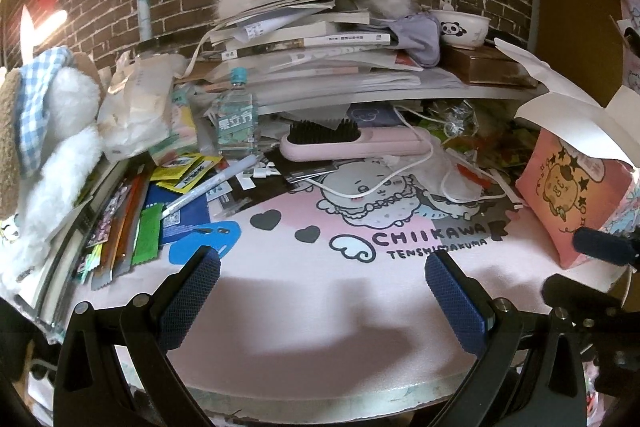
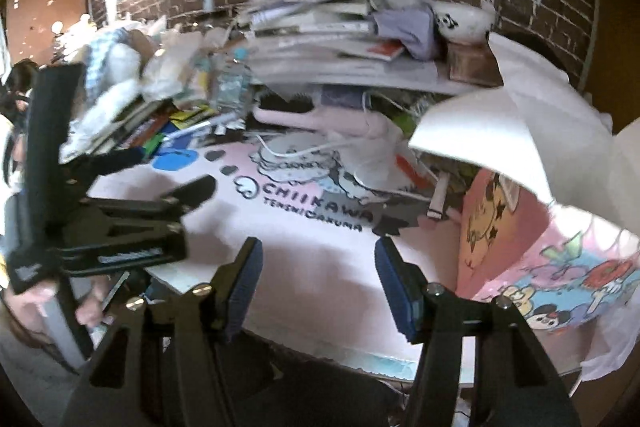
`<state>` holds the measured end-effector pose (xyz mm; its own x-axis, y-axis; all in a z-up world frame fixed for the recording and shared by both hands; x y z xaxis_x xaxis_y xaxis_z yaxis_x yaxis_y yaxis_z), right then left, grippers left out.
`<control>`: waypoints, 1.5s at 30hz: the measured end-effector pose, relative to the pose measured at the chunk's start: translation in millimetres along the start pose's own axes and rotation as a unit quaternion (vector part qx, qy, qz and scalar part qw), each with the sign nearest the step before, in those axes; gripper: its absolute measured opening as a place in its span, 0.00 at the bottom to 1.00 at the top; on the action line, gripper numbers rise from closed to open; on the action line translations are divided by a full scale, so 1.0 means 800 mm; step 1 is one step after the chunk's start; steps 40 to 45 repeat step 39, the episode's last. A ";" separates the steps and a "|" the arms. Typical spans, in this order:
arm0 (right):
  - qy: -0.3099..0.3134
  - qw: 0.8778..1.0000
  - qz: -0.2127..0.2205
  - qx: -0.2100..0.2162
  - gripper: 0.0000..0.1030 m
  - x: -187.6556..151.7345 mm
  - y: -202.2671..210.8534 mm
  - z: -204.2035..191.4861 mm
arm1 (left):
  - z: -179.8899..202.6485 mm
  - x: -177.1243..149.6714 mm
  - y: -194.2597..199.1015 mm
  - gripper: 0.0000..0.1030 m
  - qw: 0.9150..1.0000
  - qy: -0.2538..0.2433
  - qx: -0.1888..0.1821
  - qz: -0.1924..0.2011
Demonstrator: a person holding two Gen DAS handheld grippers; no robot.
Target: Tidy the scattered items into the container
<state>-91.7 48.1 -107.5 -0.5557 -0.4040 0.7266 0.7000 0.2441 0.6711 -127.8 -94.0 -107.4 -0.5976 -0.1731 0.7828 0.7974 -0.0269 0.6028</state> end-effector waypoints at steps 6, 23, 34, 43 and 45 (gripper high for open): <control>-0.015 0.999 0.014 -0.036 0.63 0.001 -0.016 0.015 | 0.004 -0.002 -0.002 1.00 1.000 0.002 0.002 -0.006; -0.077 0.993 0.042 -0.079 0.77 0.004 -0.031 0.042 | 0.002 -0.004 -0.004 1.00 0.999 -0.004 0.034 -0.006; -0.080 0.993 0.038 -0.082 0.77 0.000 -0.030 0.048 | -0.003 -0.001 -0.002 1.00 0.999 -0.002 0.044 0.004; -0.085 0.992 0.038 -0.084 0.77 -0.001 -0.029 0.052 | -0.003 0.000 -0.001 1.00 0.999 0.000 0.045 0.006; -0.085 0.992 0.038 -0.084 0.77 -0.001 -0.029 0.052 | -0.003 0.000 -0.001 1.00 0.999 0.000 0.045 0.006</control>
Point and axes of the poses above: each gripper's, at about its wrist camera, not at the fingertips, and y roughly against the way its jaws point, z to its right, x to its top, the point moved 10 cm from there along -y, roughly the way its jaws point, and after that the axes turned 10 degrees about y, right-handed, at the moved point
